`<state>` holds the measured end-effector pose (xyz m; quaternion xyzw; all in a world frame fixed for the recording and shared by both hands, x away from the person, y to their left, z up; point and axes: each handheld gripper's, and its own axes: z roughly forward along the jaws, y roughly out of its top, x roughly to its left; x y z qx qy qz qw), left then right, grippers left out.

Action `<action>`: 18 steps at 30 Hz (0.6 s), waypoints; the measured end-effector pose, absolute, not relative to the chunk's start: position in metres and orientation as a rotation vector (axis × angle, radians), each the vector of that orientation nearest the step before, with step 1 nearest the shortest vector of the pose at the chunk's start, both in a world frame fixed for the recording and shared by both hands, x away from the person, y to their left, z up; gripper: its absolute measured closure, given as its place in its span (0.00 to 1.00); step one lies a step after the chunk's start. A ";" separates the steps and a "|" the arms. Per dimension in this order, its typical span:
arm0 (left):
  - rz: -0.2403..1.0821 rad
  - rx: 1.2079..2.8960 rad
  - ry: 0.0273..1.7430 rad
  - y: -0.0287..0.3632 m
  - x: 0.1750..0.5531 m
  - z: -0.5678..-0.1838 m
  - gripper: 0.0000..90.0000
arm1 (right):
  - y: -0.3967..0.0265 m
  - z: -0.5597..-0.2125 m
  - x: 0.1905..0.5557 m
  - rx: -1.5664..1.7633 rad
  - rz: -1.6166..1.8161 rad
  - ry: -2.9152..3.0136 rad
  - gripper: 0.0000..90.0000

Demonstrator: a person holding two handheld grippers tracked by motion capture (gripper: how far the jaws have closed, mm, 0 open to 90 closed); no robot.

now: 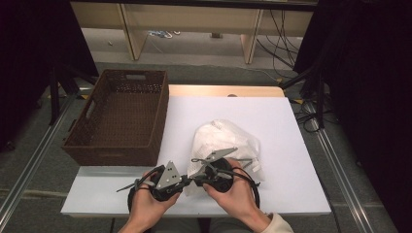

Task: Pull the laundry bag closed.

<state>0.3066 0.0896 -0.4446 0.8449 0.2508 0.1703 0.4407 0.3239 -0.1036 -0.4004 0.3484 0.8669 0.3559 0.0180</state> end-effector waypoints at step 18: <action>0.414 2.058 0.693 0.102 0.305 -0.442 0.96 | -0.119 -0.392 0.324 1.184 0.981 2.660 0.97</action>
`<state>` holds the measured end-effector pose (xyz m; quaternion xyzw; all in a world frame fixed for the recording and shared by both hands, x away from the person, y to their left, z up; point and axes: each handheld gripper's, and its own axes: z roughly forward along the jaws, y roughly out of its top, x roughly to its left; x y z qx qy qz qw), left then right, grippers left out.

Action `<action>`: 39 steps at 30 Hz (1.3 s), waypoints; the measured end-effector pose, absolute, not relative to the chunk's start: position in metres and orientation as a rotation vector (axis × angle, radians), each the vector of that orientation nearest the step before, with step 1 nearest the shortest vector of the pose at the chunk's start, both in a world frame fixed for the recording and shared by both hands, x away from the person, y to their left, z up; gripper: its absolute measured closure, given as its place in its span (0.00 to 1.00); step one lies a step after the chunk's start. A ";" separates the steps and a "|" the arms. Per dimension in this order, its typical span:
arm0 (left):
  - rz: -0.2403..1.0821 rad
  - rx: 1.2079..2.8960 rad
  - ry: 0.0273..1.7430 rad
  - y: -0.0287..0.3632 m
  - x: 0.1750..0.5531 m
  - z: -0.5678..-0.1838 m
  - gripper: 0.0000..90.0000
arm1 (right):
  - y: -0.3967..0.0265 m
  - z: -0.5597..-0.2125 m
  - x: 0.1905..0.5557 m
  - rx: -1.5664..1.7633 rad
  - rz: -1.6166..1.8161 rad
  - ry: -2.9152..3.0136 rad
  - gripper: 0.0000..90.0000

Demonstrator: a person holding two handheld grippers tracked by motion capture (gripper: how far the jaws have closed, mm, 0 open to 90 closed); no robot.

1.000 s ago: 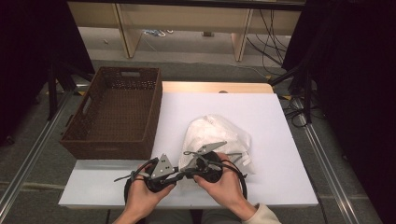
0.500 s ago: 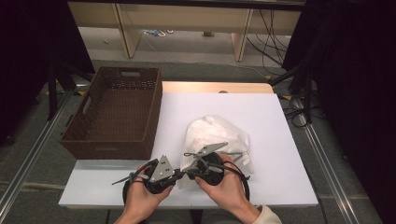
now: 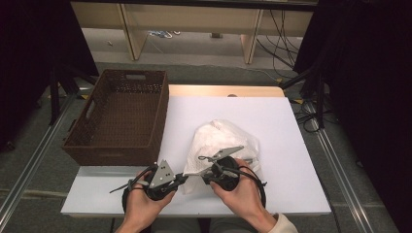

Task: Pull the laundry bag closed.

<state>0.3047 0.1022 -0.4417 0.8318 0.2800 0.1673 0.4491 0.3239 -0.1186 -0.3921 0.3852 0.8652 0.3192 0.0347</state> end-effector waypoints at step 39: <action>0.407 1.951 0.777 0.099 0.305 -0.445 0.96 | -0.135 -0.381 0.325 1.212 0.931 2.667 0.97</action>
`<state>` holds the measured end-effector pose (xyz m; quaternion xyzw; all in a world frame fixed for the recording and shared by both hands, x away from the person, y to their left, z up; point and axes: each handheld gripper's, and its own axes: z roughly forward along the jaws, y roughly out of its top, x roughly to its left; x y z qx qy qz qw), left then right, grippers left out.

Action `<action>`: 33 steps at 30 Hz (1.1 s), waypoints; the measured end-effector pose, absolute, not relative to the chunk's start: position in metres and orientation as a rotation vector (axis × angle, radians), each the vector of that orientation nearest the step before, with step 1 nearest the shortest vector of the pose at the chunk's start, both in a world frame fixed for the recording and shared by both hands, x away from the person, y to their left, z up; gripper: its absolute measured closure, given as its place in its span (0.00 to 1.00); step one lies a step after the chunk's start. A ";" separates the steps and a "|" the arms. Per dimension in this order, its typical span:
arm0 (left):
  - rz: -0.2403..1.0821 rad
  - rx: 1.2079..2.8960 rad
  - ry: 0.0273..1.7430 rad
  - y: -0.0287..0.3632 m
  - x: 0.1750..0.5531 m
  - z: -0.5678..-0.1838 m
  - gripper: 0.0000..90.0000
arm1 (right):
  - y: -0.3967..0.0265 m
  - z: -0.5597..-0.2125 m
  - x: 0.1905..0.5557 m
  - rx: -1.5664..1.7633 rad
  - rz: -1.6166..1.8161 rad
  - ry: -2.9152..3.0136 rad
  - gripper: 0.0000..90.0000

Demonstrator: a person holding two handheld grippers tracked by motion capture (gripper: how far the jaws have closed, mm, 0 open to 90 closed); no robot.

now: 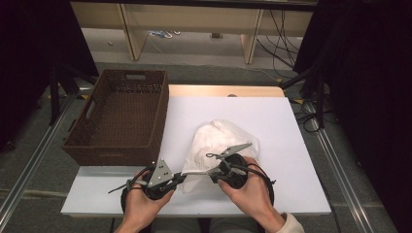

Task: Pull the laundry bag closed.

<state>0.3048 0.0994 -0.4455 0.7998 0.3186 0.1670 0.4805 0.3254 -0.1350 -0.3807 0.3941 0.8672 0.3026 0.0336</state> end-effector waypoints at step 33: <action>0.437 2.027 0.720 0.105 0.307 -0.443 0.96 | -0.145 -0.374 0.326 1.222 0.913 2.666 0.97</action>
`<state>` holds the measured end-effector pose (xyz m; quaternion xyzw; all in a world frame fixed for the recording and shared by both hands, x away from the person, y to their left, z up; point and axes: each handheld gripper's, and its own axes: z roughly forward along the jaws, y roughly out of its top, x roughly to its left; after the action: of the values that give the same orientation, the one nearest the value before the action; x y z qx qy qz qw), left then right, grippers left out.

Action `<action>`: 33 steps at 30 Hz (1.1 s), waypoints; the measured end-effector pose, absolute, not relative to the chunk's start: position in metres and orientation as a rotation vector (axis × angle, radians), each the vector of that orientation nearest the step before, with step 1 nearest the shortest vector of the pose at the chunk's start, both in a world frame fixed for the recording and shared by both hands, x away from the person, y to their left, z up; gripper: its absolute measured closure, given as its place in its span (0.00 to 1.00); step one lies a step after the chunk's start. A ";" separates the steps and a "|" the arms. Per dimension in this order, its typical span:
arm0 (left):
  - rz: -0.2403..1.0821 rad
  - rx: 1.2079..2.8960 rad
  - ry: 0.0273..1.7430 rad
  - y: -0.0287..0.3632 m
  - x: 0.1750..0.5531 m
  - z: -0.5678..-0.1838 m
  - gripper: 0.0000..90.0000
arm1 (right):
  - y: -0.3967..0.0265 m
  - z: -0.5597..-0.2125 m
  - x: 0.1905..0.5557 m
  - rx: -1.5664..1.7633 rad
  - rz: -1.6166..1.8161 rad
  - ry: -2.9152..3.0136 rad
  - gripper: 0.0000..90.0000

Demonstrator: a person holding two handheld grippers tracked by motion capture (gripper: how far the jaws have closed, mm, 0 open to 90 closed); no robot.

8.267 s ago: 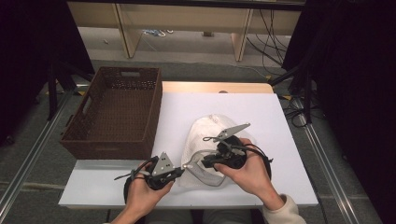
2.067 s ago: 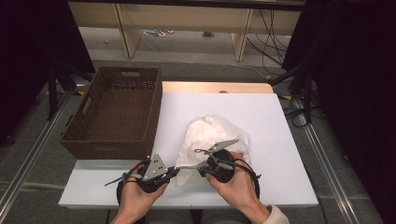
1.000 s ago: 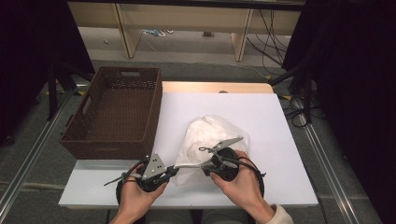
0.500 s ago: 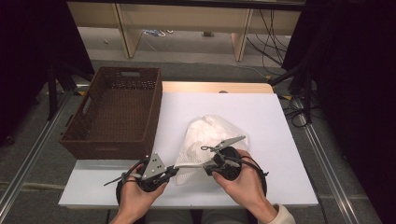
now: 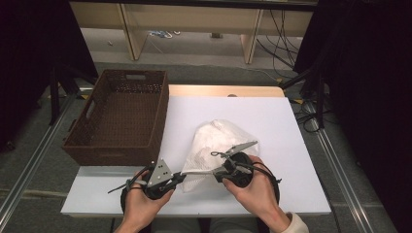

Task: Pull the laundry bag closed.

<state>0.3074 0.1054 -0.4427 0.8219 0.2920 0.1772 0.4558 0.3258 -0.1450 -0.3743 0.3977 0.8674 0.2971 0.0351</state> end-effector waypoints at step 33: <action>0.445 2.016 0.743 0.106 0.307 -0.443 0.96 | -0.153 -0.369 0.325 1.242 0.893 2.644 0.97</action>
<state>0.3072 0.1059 -0.4429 0.8176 0.3012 0.1806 0.4563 0.3248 -0.1529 -0.3686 0.4061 0.8648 0.2921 0.0433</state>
